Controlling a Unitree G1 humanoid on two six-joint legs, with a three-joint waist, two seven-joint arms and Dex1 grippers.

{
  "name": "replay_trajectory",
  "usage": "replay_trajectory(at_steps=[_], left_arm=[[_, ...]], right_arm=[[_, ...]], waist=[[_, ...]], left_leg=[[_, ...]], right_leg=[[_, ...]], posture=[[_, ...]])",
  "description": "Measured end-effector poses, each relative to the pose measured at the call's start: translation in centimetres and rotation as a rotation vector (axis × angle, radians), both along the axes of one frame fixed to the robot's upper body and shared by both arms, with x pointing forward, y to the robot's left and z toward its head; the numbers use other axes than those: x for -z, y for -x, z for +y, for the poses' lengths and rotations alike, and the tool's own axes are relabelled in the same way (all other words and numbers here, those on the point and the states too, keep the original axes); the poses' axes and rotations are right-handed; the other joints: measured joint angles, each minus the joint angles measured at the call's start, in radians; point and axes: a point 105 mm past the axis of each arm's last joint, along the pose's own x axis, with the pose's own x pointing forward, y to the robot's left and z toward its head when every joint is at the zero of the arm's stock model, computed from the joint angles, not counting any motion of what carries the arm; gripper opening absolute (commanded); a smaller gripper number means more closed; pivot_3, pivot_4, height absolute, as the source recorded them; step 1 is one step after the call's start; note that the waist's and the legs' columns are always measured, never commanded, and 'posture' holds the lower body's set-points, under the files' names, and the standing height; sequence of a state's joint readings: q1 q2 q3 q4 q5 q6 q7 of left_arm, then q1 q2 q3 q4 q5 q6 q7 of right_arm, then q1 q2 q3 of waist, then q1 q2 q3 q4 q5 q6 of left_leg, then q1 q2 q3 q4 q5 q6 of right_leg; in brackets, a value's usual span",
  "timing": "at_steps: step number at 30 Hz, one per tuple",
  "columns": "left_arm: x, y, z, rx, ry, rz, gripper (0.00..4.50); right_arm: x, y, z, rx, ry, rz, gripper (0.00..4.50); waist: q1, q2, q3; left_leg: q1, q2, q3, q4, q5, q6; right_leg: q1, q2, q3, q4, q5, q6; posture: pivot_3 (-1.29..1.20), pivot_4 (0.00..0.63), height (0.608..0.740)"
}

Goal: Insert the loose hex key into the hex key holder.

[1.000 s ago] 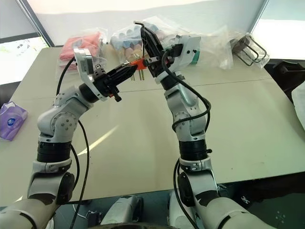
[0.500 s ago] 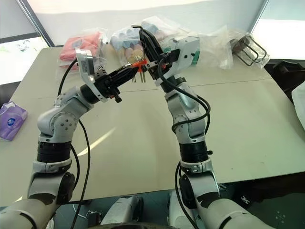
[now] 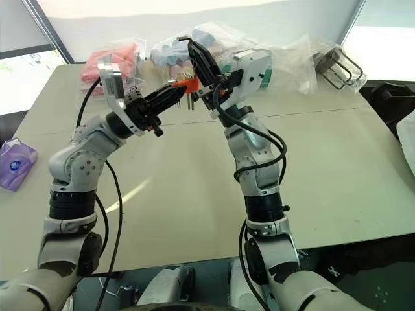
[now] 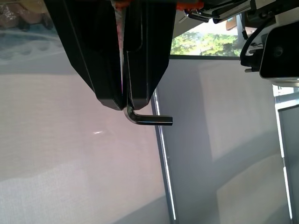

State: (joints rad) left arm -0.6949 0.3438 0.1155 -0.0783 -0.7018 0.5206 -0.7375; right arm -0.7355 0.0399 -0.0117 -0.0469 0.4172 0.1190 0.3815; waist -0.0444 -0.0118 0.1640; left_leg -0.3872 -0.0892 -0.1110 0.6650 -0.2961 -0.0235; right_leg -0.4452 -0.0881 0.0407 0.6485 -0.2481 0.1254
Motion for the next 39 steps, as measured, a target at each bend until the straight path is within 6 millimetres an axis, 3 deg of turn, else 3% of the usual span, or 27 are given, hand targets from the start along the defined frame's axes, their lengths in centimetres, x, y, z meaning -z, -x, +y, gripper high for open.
replay_trajectory(at_steps=[2, 5, 12, 14, 22, 26, 29, 32, 35, 39], left_arm=[[0.0, 0.0, 0.0, -0.001, 0.001, -0.001, 0.0], [-0.2, 0.0, 0.0, -0.001, 0.003, -0.008, 0.0], [-0.5, 0.0, -0.1, 0.001, 0.006, -0.019, 0.0], [-0.5, 0.0, -0.2, 0.002, 0.009, -0.019, 0.0], [-0.1, -0.3, -0.9, 0.004, 0.046, 0.027, 0.0], [2.2, -1.4, -2.3, 0.03, 0.076, 0.172, 0.0], [5.1, -2.2, -4.7, 0.071, 0.092, 0.34, 0.0], [7.5, -2.3, -7.1, 0.113, 0.093, 0.486, 0.0], [9.6, -1.9, -9.2, 0.153, 0.057, 0.598, 0.0], [12.5, -1.4, -10.8, 0.156, 0.035, 0.775, 0.0]], right_arm=[[0.0, 0.0, 0.0, -0.003, -0.001, 0.004, 0.08], [0.1, 0.1, 0.2, -0.026, -0.008, 0.016, 1.04], [0.2, -0.1, -0.2, -0.021, -0.015, 0.039, 4.47], [0.1, -0.3, -0.7, -0.011, -0.015, 0.043, 4.47], [-1.0, 0.5, -6.2, 0.121, 0.001, 0.005, 4.47], [0.2, 0.7, -10.0, 0.246, 0.058, 0.036, 4.47], [2.8, 0.9, -12.5, 0.329, 0.112, 0.112, 4.47], [4.4, 1.3, -13.6, 0.37, 0.14, 0.157, 4.47], [4.7, 1.9, -13.9, 0.401, 0.144, 0.163, 4.47], [6.3, 2.2, -14.4, 0.449, 0.149, 0.21, 4.47]], waist=[[0.0, 0.0, 0.0], [0.0, 0.0, 0.0], [0.001, 0.0, 0.0], [0.001, 0.0, 0.0], [0.004, 0.0, 0.0], [0.013, 0.0, 0.0], [0.027, 0.0, 0.0], [0.029, 0.0, 0.0], [0.026, 0.0, 0.0], [0.031, 0.0, 0.0]], left_leg=[[0.0, 0.0, 0.0, 0.0, 0.0, 0.0], [0.0, 0.0, 0.0, 0.0, 0.0, 0.0], [0.0, 0.0, 0.0, 0.0, 0.0, 0.0], [0.0, 0.0, 0.0, 0.0, 0.0, 0.0], [0.0, 0.0, 0.0, 0.0, 0.0, 0.0], [0.0, -0.001, 0.0, 0.001, 0.0, 0.0], [0.0, -0.001, 0.001, 0.001, 0.0, 0.001], [0.0, -0.001, 0.002, 0.001, 0.0, 0.001], [0.0, 0.0, 0.002, 0.001, 0.0, 0.001], [0.0, -0.001, 0.003, 0.002, 0.0, 0.001]], right_leg=[[0.0, 0.0, 0.0, 0.0, 0.0, 0.0], [0.0, 0.0, 0.0, 0.0, 0.0, 0.0], [0.0, 0.0, 0.0, 0.0, 0.0, 0.0], [0.0, 0.0, 0.0, 0.0, 0.0, 0.0], [0.001, 0.0, 0.0, 0.0, 0.0, 0.0], [0.001, 0.0, 0.0, -0.001, 0.0, 0.0], [0.002, 0.0, 0.0, -0.001, 0.0, 0.0], [0.001, 0.0, 0.001, -0.001, 0.0, 0.0], [0.001, 0.0, 0.001, 0.0, 0.0, 0.0], [0.002, 0.0, 0.002, -0.001, 0.0, 0.0]], posture=[[0.0, 0.15, 0.74], [0.0, 0.15, 0.74], [0.0, 0.15, 0.74], [0.0, 0.15, 0.74], [0.0, 0.15, 0.74], [0.0, 0.15, 0.74], [0.0, 0.15, 0.74], [0.0, 0.15, 0.74], [0.0, 0.15, 0.74], [0.0, 0.15, 0.74]])
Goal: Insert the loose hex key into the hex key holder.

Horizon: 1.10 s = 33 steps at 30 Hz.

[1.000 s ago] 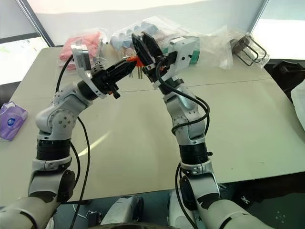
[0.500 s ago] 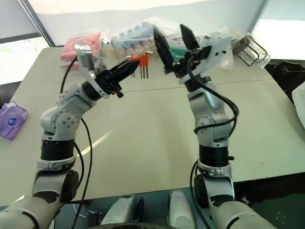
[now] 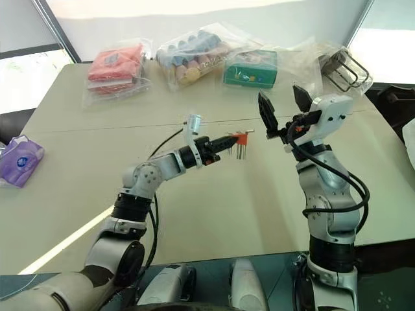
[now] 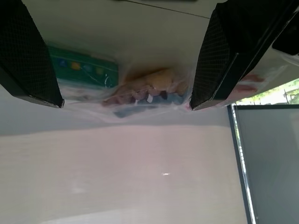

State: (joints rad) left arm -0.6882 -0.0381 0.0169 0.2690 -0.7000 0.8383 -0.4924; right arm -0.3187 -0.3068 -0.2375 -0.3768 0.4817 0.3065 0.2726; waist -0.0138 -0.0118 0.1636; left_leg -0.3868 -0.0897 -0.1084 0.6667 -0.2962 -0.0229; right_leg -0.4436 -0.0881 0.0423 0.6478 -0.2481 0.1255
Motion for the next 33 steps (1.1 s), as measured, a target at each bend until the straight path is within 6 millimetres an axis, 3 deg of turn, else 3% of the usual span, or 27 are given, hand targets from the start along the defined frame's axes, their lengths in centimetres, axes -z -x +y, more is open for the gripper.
replay_trajectory(at_steps=[3, 7, 10, 13, 17, 20, 24, 29, 33], left_arm=[[2.1, 0.3, -0.1, -0.005, -0.018, 0.147, 0.0], [3.1, 0.0, 0.4, -0.044, -0.007, 0.278, 0.0], [4.1, -0.2, 1.0, -0.079, -0.025, 0.346, 1.14], [4.3, -0.4, 1.6, -0.105, -0.031, 0.37, 2.62], [3.4, -0.6, 1.9, -0.103, 0.002, 0.376, 4.47], [2.7, -1.3, 4.0, -0.133, -0.101, 0.268, 4.47], [0.1, -2.2, 7.6, -0.169, -0.342, -0.121, 4.47], [-2.3, -0.8, 7.4, -0.015, -0.456, -0.428, 4.47], [-4.0, 0.4, 9.1, 0.083, -0.5, -0.553, 4.47]], right_arm=[[0.3, 0.0, 0.1, 0.012, 0.0, 0.008, 4.47], [0.3, 0.3, 0.2, 0.023, 0.017, 0.001, 4.47], [0.5, 0.3, 0.3, 0.021, 0.021, 0.008, 4.5], [0.6, 0.3, 0.4, 0.019, 0.026, 0.008, 4.5], [0.5, 0.2, 0.8, 0.008, 0.036, 0.004, 4.5], [0.4, 0.2, 1.0, -0.007, 0.045, -0.007, 4.5], [0.7, -0.2, 0.7, -0.024, 0.103, 0.013, 4.5], [1.3, -0.4, -0.4, -0.101, 0.349, 0.109, 4.5], [2.3, 0.9, -2.7, -0.219, 0.628, 0.285, 4.5]], waist=[[0.0, 0.0, 0.0], [0.002, 0.0, 0.0], [0.002, 0.0, 0.0], [0.002, 0.0, 0.0], [0.002, 0.0, 0.0], [-0.006, 0.0, 0.0], [0.001, 0.001, 0.0], [0.019, 0.001, 0.0], [0.019, 0.003, 0.001]], left_leg=[[0.0, 0.0, 0.0, 0.0, 0.0, 0.0], [0.0, 0.0, 0.0, 0.0, 0.0, 0.0], [0.0, 0.0, 0.0, 0.0, 0.0, 0.0], [0.0, 0.0, 0.0, 0.0, 0.0, 0.0], [0.0, 0.0, 0.0, 0.001, 0.0, 0.0], [0.002, 0.001, 0.001, -0.001, 0.0, 0.0], [0.002, 0.0, 0.001, -0.002, 0.0, -0.001], [0.001, -0.002, 0.001, 0.001, 0.0, 0.0], [0.0, 0.0, 0.001, 0.0, -0.001, 0.001]], right_leg=[[0.0, 0.0, 0.0, 0.0, 0.0, 0.0], [0.0, 0.0, 0.0, 0.0, 0.0, 0.0], [0.0, 0.0, 0.0, 0.0, 0.0, 0.0], [0.0, 0.0, 0.0, 0.0, 0.0, 0.0], [0.001, 0.0, 0.0, 0.0, 0.0, 0.0], [0.0, 0.001, 0.001, 0.001, 0.0, 0.0], [0.0, 0.0, 0.001, 0.0, 0.0, 0.0], [0.004, -0.001, 0.001, -0.005, 0.0, 0.0], [0.002, 0.0, 0.0, -0.005, 0.0, 0.0]], posture=[[0.0, 0.15, 0.74], [0.0, 0.15, 0.74], [0.0, 0.15, 0.74], [0.0, 0.15, 0.74], [0.0, 0.15, 0.74], [0.0, 0.15, 0.74], [0.0, 0.15, 0.74], [0.0, 0.15, 0.74], [0.0, 0.15, 0.74]])
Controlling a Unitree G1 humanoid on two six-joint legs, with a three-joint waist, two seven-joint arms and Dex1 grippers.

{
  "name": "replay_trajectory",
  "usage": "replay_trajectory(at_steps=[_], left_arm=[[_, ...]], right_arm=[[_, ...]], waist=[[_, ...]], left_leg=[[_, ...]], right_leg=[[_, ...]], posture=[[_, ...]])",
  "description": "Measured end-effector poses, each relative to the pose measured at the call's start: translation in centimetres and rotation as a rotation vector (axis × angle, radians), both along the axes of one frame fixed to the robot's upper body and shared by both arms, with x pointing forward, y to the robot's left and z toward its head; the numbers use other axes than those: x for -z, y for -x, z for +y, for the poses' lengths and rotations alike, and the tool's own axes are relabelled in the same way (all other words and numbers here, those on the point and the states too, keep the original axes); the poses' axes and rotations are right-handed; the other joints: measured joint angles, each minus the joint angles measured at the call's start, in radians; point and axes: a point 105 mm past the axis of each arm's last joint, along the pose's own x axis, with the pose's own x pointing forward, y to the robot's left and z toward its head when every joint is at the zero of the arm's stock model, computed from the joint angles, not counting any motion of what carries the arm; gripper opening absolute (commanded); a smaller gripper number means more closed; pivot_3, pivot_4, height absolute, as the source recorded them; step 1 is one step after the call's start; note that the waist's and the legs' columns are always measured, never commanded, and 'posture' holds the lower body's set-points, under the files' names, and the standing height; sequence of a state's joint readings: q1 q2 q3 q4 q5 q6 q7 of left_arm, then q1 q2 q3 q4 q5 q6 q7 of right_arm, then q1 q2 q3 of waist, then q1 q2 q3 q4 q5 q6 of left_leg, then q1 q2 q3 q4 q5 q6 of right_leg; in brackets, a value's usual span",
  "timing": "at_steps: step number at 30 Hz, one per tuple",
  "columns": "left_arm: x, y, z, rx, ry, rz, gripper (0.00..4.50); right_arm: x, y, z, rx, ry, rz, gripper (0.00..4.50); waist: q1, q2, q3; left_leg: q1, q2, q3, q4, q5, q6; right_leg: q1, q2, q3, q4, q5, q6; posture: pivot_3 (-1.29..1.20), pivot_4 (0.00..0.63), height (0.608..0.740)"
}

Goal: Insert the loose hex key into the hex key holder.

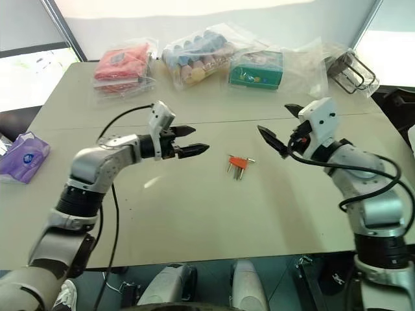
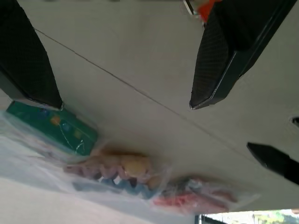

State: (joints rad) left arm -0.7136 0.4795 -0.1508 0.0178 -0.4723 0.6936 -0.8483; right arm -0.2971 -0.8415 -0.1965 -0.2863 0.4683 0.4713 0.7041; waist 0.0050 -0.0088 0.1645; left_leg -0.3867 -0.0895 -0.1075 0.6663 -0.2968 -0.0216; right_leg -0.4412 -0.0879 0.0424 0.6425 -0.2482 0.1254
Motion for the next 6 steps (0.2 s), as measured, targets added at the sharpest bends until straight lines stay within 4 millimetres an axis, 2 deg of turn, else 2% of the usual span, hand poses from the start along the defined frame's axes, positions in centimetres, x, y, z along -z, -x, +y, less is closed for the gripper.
replay_trajectory(at_steps=[4, 6], left_arm=[[-1.8, 2.5, 2.1, 0.148, -0.056, -0.043, 4.47], [-2.0, 3.7, 2.4, 0.206, -0.065, -0.032, 4.47]], right_arm=[[0.8, 2.5, -1.7, -0.121, 0.23, 0.175, 4.5], [1.1, 3.5, -2.0, -0.17, 0.305, 0.237, 4.5]], waist=[[-0.008, 0.0, 0.0], [-0.014, 0.0, 0.0]], left_leg=[[0.0, 0.001, 0.0, 0.0, -0.003, 0.005], [0.0, 0.001, 0.0, 0.001, -0.004, 0.006]], right_leg=[[0.0, 0.0, 0.0, 0.0, 0.0, 0.0], [0.001, 0.0, 0.0, 0.0, 0.0, 0.0]], posture=[[0.0, 0.15, 0.74], [0.0, 0.15, 0.74]])
